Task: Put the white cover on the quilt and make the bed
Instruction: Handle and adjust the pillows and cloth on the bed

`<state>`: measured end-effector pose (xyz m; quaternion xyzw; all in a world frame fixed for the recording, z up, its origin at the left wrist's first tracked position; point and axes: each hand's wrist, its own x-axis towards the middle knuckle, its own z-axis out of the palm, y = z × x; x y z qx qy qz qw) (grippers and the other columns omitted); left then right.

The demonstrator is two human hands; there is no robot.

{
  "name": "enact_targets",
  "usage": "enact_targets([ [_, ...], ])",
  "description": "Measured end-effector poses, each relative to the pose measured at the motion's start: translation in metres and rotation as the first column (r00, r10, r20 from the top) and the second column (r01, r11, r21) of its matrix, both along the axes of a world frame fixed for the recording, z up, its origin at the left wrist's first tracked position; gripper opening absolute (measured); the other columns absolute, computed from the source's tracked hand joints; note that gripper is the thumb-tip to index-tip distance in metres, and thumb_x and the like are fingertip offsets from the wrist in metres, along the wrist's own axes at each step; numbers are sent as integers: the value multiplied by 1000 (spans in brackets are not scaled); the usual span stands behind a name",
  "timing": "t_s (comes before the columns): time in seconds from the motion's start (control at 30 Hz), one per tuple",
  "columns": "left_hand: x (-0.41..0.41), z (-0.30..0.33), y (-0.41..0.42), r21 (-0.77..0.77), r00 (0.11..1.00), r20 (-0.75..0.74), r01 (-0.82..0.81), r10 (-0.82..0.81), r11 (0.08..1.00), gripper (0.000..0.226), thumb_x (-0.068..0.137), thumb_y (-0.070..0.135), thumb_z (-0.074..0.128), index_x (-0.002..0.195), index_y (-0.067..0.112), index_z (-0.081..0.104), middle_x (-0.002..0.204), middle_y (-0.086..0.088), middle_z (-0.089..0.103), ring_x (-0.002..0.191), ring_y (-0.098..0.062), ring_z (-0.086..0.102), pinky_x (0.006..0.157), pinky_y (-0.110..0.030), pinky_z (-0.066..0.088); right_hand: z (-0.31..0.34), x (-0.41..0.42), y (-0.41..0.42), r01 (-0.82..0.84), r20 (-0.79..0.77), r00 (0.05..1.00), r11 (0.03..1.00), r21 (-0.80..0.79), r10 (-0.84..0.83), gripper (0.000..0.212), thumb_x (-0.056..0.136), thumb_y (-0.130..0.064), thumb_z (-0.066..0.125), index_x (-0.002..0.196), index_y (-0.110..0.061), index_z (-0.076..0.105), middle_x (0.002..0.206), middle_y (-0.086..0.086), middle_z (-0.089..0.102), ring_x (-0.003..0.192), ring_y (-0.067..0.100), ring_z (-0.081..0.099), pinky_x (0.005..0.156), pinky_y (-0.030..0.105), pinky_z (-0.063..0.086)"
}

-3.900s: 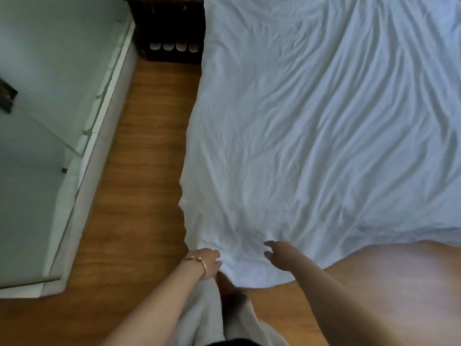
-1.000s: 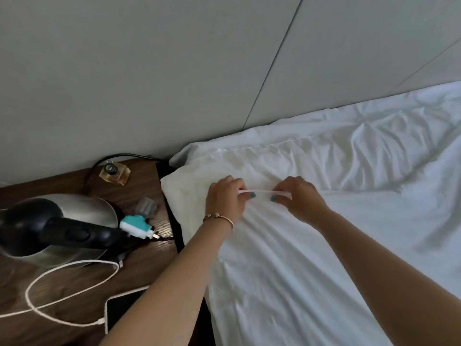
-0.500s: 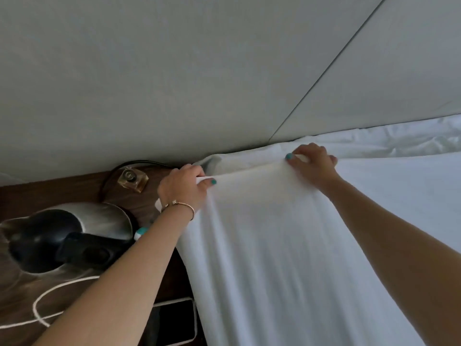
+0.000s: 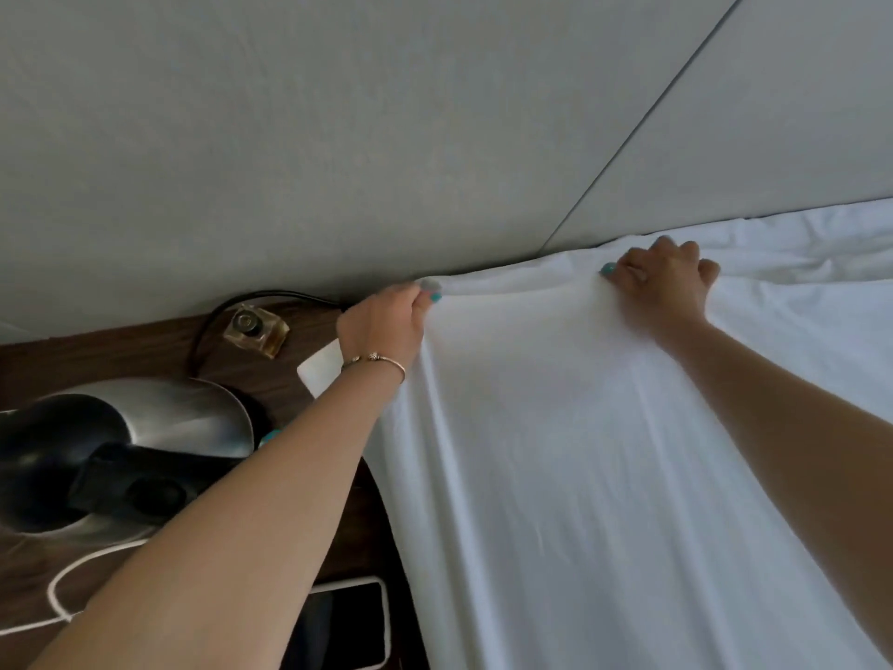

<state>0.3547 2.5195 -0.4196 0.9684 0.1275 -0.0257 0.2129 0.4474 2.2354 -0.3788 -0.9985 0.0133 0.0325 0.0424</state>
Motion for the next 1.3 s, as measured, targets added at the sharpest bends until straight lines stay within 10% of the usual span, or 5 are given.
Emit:
enact_targets([
  [0.23, -10, 5, -37, 113, 976, 108, -199, 187, 974, 27, 90, 16, 54, 117, 10, 57, 124, -15, 50, 112, -35, 46, 95, -43, 34, -9, -52, 21, 3, 96, 995, 1000, 12, -5, 42, 98, -48, 46, 137, -33, 47, 156, -3, 25, 144, 24, 17, 116, 46, 1],
  [0.33, -46, 20, -92, 0, 856, 402, 354, -324, 935, 31, 88, 20, 49, 116, 13, 62, 121, -16, 55, 113, -37, 51, 94, -55, 42, -5, -121, 17, 158, 112, 977, 969, 191, -182, 50, 101, -44, 38, 149, -33, 31, 161, -5, 18, 149, 19, 11, 119, 46, 3],
  [0.5, -95, -7, -100, 121, 790, -208, 606, -577, 786, 67, 84, 80, 20, 143, 60, -8, 158, 9, -26, 145, -25, -25, 97, -79, -2, -19, -245, -18, 426, -355, 852, 904, 45, -384, 62, 94, -67, 22, 147, -57, -10, 160, -15, -20, 148, 22, -21, 113, 64, -5],
  [1.1, -65, 81, -164, 322, 613, -687, 738, -389, 593, 78, 91, 69, 26, 153, 35, -7, 160, -18, -9, 146, -43, -4, 106, -74, 0, 75, -282, -83, 426, -683, 677, 903, 62, -273, 78, 92, -68, 39, 155, -41, 2, 164, -9, 1, 151, 17, 0, 119, 49, 18],
  [1.3, -61, 155, -270, -51, 504, -644, 722, -575, 690, 66, 97, 39, 39, 154, 21, 11, 162, -5, -11, 148, -23, -17, 113, -62, 15, 148, -269, -167, 564, -659, 659, 818, 114, -363, 80, 93, -58, 51, 157, -28, 12, 164, -2, 2, 151, 22, 6, 120, 47, 15],
])
